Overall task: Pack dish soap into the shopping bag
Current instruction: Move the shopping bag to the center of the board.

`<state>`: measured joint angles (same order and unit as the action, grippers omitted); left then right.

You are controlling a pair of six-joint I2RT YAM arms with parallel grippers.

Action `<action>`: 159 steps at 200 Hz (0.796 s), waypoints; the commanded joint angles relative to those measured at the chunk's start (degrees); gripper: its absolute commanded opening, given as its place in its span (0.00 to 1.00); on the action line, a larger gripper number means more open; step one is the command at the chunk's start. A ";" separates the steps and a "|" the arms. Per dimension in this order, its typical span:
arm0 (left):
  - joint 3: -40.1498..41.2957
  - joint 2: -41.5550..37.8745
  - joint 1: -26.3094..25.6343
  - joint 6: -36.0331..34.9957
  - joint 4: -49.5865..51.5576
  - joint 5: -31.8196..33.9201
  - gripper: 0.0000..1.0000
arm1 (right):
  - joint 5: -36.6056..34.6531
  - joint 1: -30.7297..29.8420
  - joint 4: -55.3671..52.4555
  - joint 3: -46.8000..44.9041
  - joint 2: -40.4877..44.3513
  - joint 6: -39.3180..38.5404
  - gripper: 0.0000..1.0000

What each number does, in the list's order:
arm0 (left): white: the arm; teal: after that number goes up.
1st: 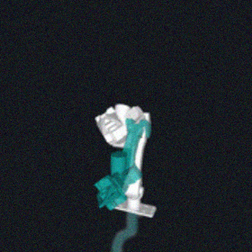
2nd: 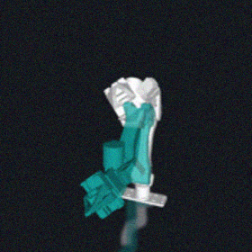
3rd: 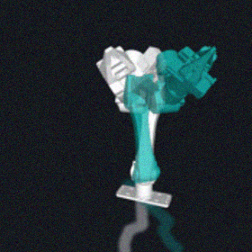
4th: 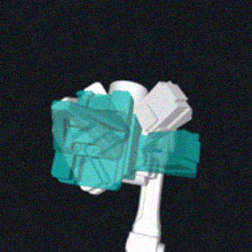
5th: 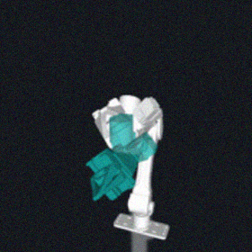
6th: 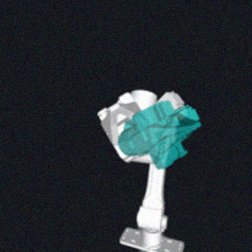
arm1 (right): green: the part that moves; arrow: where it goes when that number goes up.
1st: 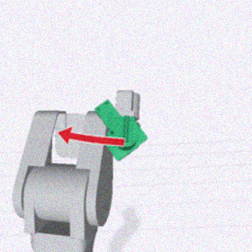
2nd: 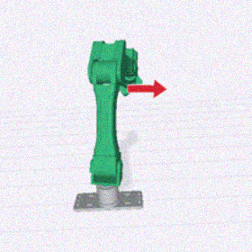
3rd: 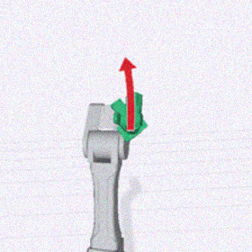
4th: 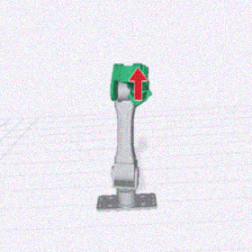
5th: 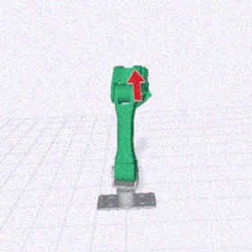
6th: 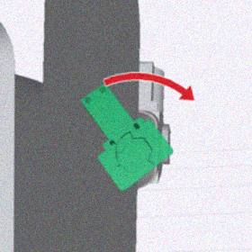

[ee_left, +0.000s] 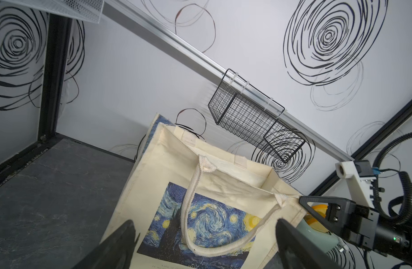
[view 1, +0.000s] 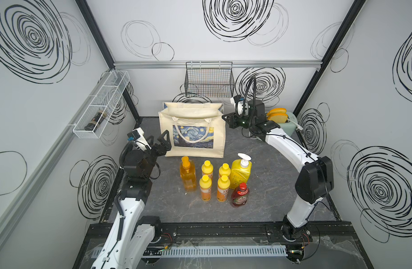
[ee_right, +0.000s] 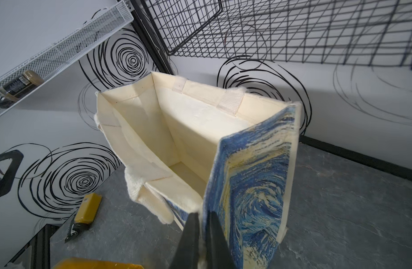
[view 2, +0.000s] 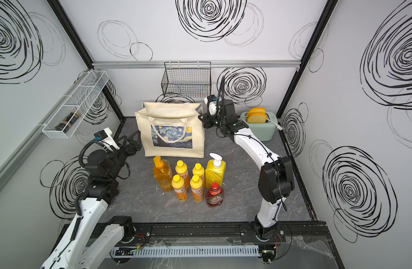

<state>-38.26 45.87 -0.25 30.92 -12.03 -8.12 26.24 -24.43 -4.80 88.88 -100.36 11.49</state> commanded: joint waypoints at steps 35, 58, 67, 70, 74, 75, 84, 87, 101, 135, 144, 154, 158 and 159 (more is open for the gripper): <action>-10.70 7.49 0.08 1.28 0.96 -6.47 0.96 | -1.89 2.18 -0.14 -9.17 9.69 -11.67 0.12; -16.45 11.39 -0.08 2.22 2.52 -7.96 0.96 | -2.99 3.48 -2.61 -10.49 12.10 -15.11 0.12; -19.18 13.43 -0.64 1.70 4.15 -8.77 0.96 | -2.46 3.94 -3.72 -11.03 13.04 -16.21 0.13; -20.07 14.15 -0.83 1.31 4.86 -8.98 0.96 | -2.24 4.14 -4.13 -11.23 13.30 -16.57 0.14; -21.20 15.19 -1.17 0.78 5.89 -9.14 0.96 | -1.94 4.29 -4.65 -11.58 13.72 -17.07 0.15; -21.48 15.38 -1.21 0.62 6.06 -9.17 0.96 | -1.87 4.29 -4.81 -11.65 13.84 -17.18 0.15; -23.49 17.50 -1.65 -0.54 8.16 -9.19 0.96 | -1.80 4.55 -5.96 -12.27 14.57 -18.08 0.16; -23.95 18.32 -1.74 -0.90 8.52 -9.27 0.96 | -1.93 4.57 -6.20 -12.37 14.79 -18.34 0.16; -25.67 21.67 -1.68 -1.90 9.73 -9.07 0.96 | -4.05 4.64 -7.21 -12.93 15.33 -18.69 0.19; -31.84 29.91 -1.90 -5.16 14.87 -8.39 0.96 | -6.48 4.51 -10.78 -11.90 14.73 -19.37 0.20; -33.48 31.89 -2.12 -6.04 16.27 -7.75 0.96 | -7.86 4.54 -11.44 -11.68 14.80 -19.48 0.20; -35.97 34.24 -2.30 -7.47 18.37 -7.50 0.96 | -10.73 4.32 -12.16 -11.43 14.78 -19.61 0.21; -36.95 35.19 -2.30 -7.94 19.28 -7.57 0.96 | -11.83 4.19 -12.62 -11.25 14.73 -19.70 0.21; -37.27 35.35 -2.30 -8.05 19.43 -7.68 0.96 | -12.13 4.16 -12.74 -11.17 14.74 -19.77 0.21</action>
<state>-69.91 77.69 -2.13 26.87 2.66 -16.23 19.88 -19.99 -13.45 76.62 -86.37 -6.11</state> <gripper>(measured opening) 0.962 0.206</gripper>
